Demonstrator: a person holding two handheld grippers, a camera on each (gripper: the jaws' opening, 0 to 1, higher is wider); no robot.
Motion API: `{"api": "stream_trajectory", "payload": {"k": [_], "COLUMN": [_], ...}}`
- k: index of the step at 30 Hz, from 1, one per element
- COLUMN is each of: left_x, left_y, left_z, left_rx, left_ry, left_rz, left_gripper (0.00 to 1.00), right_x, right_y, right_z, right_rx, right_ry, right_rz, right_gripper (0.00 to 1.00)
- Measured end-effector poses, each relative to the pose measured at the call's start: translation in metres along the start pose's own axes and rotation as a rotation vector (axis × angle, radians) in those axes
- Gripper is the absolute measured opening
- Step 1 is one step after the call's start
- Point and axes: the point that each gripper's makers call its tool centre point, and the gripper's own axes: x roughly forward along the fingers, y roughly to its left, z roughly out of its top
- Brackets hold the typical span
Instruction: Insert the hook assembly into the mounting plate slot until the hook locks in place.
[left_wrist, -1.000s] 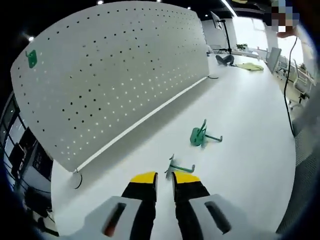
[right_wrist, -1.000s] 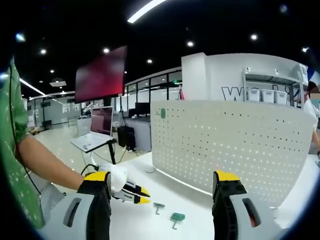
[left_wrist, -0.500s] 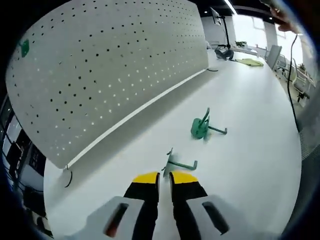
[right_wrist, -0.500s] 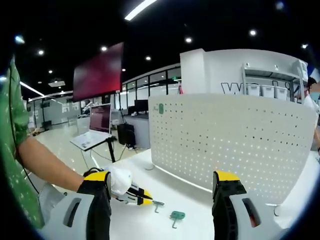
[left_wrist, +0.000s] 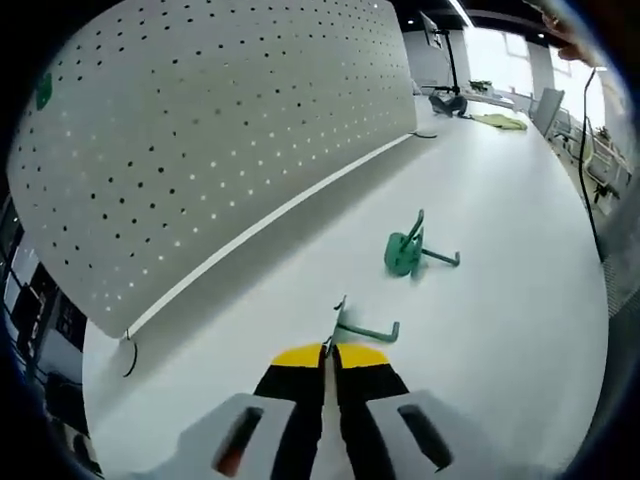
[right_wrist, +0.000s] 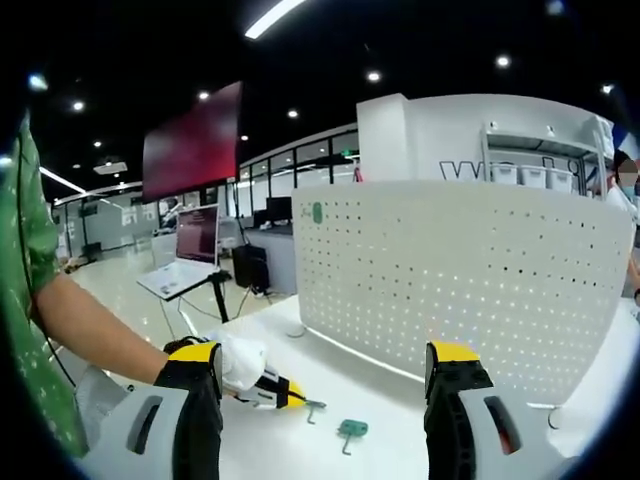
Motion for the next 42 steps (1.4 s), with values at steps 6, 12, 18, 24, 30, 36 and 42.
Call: {"api": "stream_trajectory", "payload": {"k": [6,12,18,24,30,36,42], "left_x": [0.0,-0.005,-0.014,-0.03,-0.052,-0.078,-0.109], "left_y": [-0.001,-0.002,-0.004,-0.004,-0.009,-0.013,-0.016], "left_z": [0.0,0.0,0.007,0.017,0.035,0.054,0.068], "left_rx": [-0.006,-0.053,-0.203,-0.32,-0.4,-0.473,-0.512], "left_ry": [-0.001,-0.01,-0.062,-0.119,-0.196,-0.281,-0.359], "left_rz": [-0.003,-0.019,-0.055,-0.089,-0.127,-0.166,-0.201], "left_gripper": [0.02,0.02,0.01,0.01,0.01,0.01,0.01], "right_x": [0.001,0.002,0.003,0.003,0.002,0.0,-0.003], "right_y": [0.001,0.003,0.006,0.01,0.015,0.019,0.023], "right_z": [-0.001,0.0,0.002,0.002,0.004,0.008,0.013], "right_rx": [-0.001,-0.007,-0.012,-0.015,-0.02,-0.027,-0.034], "right_ry": [0.004,0.003,0.002,0.002,-0.001,-0.007,-0.015], "right_rz": [0.001,0.008,0.016,0.024,0.036,0.044,0.054], "right_gripper": [0.85,0.85,0.85,0.84,0.84,0.83,0.8]}}
